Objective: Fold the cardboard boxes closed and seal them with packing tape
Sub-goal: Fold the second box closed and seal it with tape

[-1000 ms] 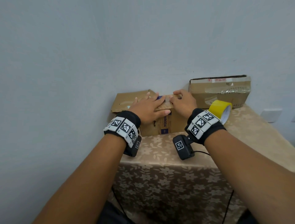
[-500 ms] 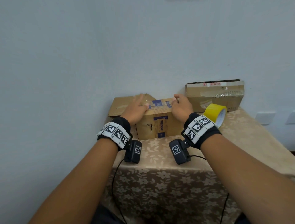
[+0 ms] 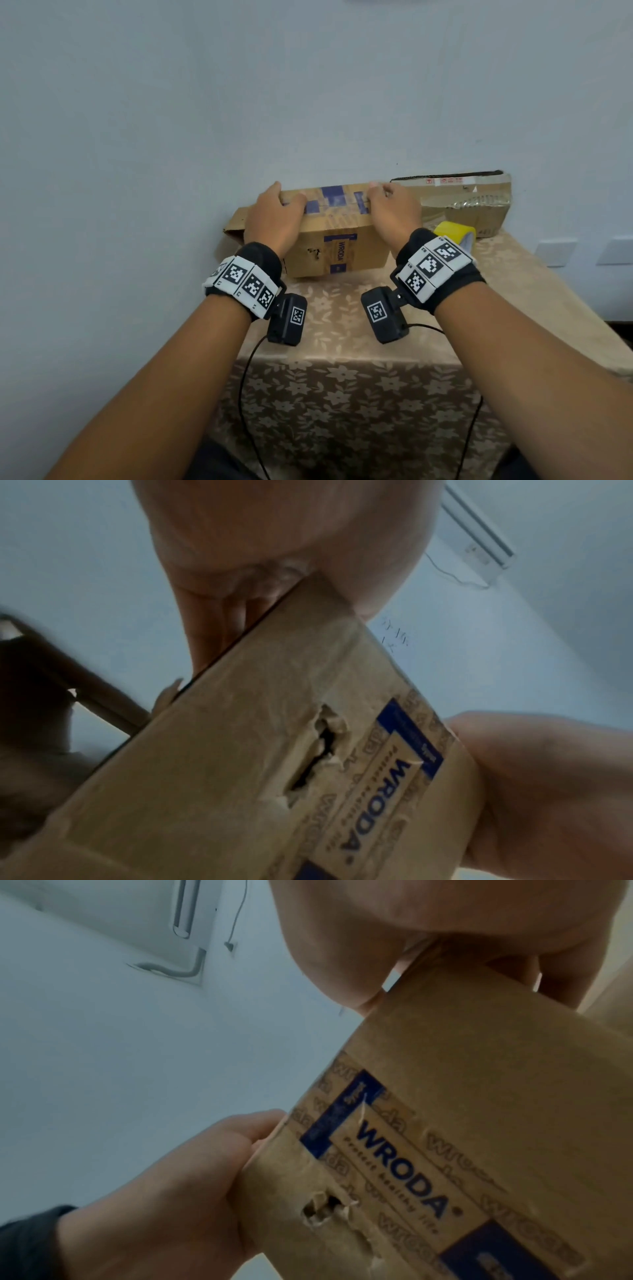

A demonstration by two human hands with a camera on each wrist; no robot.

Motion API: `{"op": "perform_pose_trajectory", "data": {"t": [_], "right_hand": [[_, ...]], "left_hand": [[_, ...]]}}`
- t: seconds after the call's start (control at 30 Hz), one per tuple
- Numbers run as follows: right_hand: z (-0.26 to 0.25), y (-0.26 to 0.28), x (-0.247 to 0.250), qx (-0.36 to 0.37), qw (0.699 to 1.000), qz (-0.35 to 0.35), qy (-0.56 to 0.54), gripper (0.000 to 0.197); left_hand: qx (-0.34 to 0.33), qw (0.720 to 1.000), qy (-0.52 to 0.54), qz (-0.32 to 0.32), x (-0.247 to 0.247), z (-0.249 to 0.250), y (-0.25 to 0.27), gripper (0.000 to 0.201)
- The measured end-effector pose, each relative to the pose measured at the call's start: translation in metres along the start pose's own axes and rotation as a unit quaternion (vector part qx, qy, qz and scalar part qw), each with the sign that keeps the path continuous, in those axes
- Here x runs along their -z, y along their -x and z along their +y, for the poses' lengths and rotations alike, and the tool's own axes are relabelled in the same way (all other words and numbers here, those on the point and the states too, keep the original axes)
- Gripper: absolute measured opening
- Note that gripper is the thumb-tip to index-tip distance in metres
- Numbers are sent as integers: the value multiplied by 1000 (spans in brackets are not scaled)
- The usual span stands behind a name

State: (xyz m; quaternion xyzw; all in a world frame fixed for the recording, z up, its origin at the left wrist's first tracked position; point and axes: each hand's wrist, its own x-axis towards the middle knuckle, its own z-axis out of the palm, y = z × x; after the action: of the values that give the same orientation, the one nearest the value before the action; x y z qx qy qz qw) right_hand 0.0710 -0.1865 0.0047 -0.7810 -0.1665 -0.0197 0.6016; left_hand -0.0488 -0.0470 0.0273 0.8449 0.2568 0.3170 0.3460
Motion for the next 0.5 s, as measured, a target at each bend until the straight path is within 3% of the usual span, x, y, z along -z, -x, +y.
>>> {"op": "perform_pose_trajectory", "data": {"t": [0.13, 0.23, 0.3, 0.4, 0.47, 0.5], "right_hand": [[-10, 1, 9, 40, 997, 46, -38, 32], [-15, 3, 16, 58, 990, 76, -103, 23], [-20, 5, 20, 75, 981, 96, -152, 19], [-23, 9, 24, 89, 966, 107, -216, 15], [-22, 11, 24, 94, 964, 98, -229, 5], [-20, 10, 24, 97, 962, 87, -239, 4]], "left_hand": [[-23, 995, 80, 50, -2, 3, -7, 46], [-19, 986, 150, 62, -5, 4, -5, 58], [8, 971, 234, 53, -7, 8, -6, 62], [99, 935, 340, 4, -8, 16, -8, 39], [138, 923, 357, -38, -12, 16, -9, 26], [146, 924, 350, -44, -15, 13, -9, 29]]}}
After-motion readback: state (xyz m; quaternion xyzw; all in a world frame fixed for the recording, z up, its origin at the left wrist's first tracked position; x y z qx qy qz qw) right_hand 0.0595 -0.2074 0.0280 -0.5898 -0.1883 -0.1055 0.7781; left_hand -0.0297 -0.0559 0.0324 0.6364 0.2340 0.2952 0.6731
